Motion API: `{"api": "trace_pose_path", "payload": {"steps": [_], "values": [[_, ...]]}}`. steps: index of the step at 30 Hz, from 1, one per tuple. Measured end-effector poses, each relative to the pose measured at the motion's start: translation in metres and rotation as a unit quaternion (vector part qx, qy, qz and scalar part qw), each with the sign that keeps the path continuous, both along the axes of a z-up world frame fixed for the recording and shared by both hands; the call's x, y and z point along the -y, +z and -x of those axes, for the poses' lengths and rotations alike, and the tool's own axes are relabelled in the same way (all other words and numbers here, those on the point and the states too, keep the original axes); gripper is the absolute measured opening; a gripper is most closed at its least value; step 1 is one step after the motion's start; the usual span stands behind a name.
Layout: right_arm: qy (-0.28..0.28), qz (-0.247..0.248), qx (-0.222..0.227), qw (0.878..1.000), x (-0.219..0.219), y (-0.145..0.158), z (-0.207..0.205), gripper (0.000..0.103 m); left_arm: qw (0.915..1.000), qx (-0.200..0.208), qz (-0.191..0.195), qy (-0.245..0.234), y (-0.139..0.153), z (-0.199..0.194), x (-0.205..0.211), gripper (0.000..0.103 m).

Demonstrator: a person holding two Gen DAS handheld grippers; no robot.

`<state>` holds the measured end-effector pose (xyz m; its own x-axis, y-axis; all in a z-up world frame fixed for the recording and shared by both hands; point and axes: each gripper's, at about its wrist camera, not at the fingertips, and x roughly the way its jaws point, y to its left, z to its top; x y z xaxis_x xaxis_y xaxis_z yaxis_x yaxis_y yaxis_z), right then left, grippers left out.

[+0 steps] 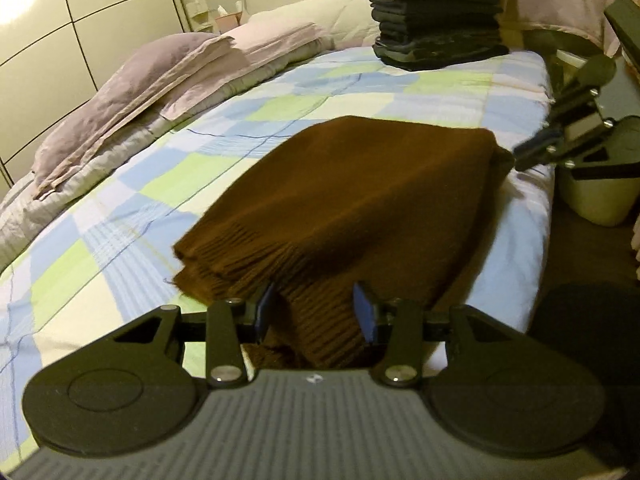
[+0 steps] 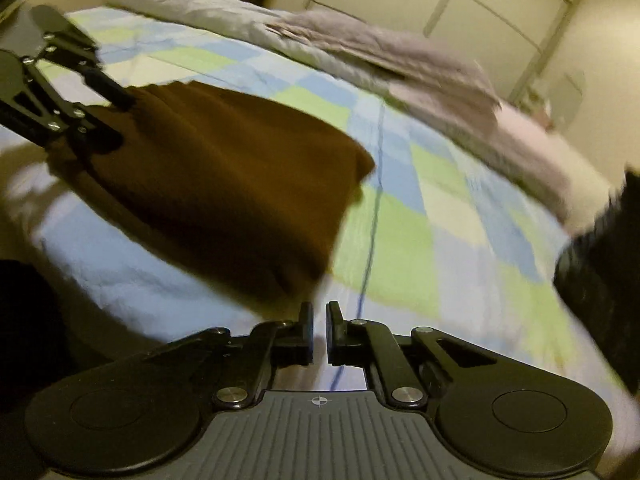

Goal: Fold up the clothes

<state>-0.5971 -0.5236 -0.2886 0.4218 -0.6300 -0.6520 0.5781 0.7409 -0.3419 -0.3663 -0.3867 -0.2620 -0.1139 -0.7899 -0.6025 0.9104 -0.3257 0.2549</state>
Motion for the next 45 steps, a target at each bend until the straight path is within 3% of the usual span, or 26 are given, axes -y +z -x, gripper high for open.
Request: {"api": "trace_pose_path", "payload": {"steps": [6,11,12,13,15,19,21,27,30,33,34,37,41,43,45], "values": [[0.008,0.006,0.025,1.0,-0.021,0.013,0.013,0.005,0.9993,-0.017,0.021,0.026,0.014,-0.017,-0.026,0.039],[0.025,0.01,0.079,0.997,-0.02,0.035,-0.008,0.006,0.9979,-0.042,0.028,0.042,0.019,-0.023,-0.023,0.038],[0.027,0.009,0.09,0.995,-0.018,0.039,-0.015,0.016,0.998,-0.044,0.018,0.042,0.016,-0.022,-0.02,0.038],[0.03,0.008,0.102,0.994,-0.015,0.043,-0.023,0.043,0.998,-0.046,0.007,0.042,0.012,-0.02,-0.016,0.038],[0.036,0.002,0.121,0.992,-0.008,0.048,-0.038,0.068,0.9984,-0.034,-0.021,0.041,-0.002,-0.017,-0.011,0.038],[0.04,-0.066,0.108,0.991,0.016,0.03,-0.064,0.068,0.9967,-0.058,-0.018,0.054,-0.002,-0.023,-0.016,0.038],[0.046,-0.071,0.1,0.991,0.017,0.023,-0.067,0.068,0.9971,-0.052,-0.01,0.055,0.005,-0.023,-0.022,0.038],[0.018,-0.061,0.152,0.986,0.01,0.051,-0.041,0.068,0.9973,-0.055,0.003,0.048,0.02,-0.018,-0.028,0.037],[0.045,-0.023,0.1,0.994,-0.006,0.051,-0.035,0.068,0.9983,-0.041,-0.006,0.041,0.014,-0.008,-0.023,0.037],[0.103,0.046,-0.005,0.994,-0.029,0.04,-0.036,0.068,0.9989,-0.03,-0.006,0.035,0.012,-0.003,-0.024,0.039],[0.119,0.067,-0.036,0.99,-0.034,0.036,-0.037,0.068,0.999,-0.028,-0.007,0.034,0.011,-0.002,-0.025,0.044],[0.158,0.113,-0.115,0.974,-0.042,0.022,-0.042,0.068,0.9992,-0.022,-0.007,0.032,0.011,-0.002,-0.025,0.055],[0.22,0.164,-0.198,0.941,-0.043,-0.004,-0.057,0.068,0.9994,-0.014,-0.008,0.029,0.01,-0.001,-0.025,0.055],[0.252,0.182,-0.22,0.925,-0.043,-0.015,-0.063,0.068,0.9995,-0.01,-0.008,0.028,0.01,0.0,-0.026,0.055],[0.269,0.196,-0.224,0.916,-0.042,-0.021,-0.069,0.068,0.9996,-0.007,-0.009,0.027,0.01,0.0,-0.026,0.055]]}}
